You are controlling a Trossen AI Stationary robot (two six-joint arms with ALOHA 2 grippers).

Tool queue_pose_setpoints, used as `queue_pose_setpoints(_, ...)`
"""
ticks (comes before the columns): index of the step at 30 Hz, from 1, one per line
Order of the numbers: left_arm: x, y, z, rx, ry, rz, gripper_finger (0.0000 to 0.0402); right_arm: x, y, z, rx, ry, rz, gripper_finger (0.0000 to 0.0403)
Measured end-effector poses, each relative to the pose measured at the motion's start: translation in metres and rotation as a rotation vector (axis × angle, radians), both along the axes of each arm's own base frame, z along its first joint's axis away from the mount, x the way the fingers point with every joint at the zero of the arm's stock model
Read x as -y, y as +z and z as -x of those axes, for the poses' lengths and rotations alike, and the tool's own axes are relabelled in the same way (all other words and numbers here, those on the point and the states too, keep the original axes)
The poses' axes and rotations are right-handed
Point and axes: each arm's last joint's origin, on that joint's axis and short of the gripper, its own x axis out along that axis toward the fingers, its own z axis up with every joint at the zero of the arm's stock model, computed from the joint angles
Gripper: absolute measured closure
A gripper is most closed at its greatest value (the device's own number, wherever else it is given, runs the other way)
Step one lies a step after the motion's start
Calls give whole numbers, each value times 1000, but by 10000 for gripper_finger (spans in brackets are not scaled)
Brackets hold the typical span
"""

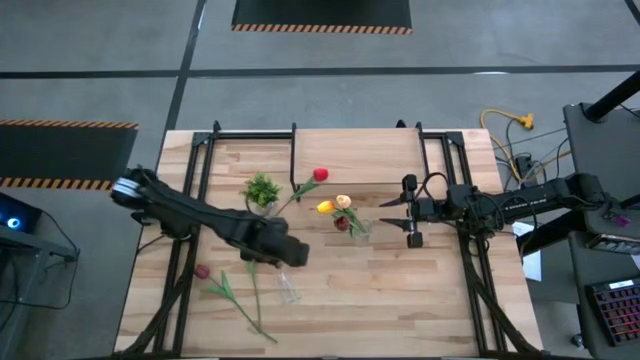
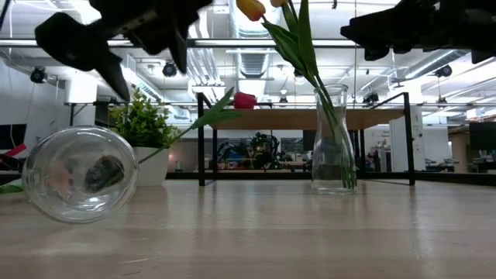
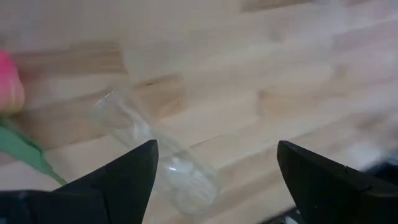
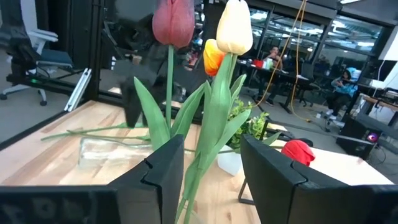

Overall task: Pick and place flowers into a vace then onto a shelf
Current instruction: Adjust the left transparent vase

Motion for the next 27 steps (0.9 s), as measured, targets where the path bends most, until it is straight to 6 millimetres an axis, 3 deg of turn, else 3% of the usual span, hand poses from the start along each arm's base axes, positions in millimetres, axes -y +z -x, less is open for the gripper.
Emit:
queue_pose_setpoints(6, 8, -13, -25, -140, 42, -28, 91, 0, 0, 0, 0, -1, 52, 252)
queue_pose_setpoints(11, 15, -9, -31, -216, 68, -19, 91, 0, 0, 0, -1, -2, 59, 251)
queue_pose_setpoints(20, 40, -26, -13, -291, 143, -3, 91, 0, -1, 0, -3, -1, 56, 256)
queue_pose_setpoints(27, 38, -48, -4, -335, 175, -25, 91, 0, -1, 0, -3, -1, 51, 264)
